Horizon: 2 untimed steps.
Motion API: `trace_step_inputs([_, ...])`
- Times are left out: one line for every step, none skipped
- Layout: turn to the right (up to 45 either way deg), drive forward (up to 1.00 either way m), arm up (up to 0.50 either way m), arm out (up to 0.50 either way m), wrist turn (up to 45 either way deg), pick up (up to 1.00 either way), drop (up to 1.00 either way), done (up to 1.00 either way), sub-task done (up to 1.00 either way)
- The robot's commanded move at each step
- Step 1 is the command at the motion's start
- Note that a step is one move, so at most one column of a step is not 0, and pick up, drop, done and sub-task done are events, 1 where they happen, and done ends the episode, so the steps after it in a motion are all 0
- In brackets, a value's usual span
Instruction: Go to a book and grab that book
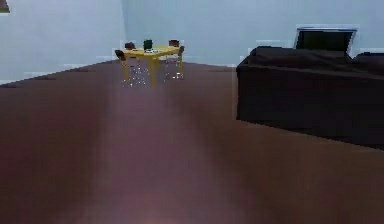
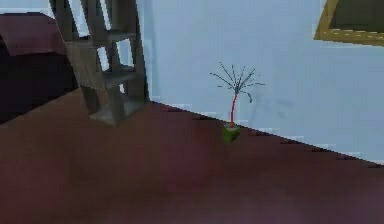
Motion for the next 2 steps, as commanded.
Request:
trace_step_inputs([0.0,1.00,0.00,0.00,0.0,0.00,0.00,0.00,0.00])
trace_step_inputs([0.0,1.00,0.00,0.00,0.0,0.00,0.00,0.00,0.00])
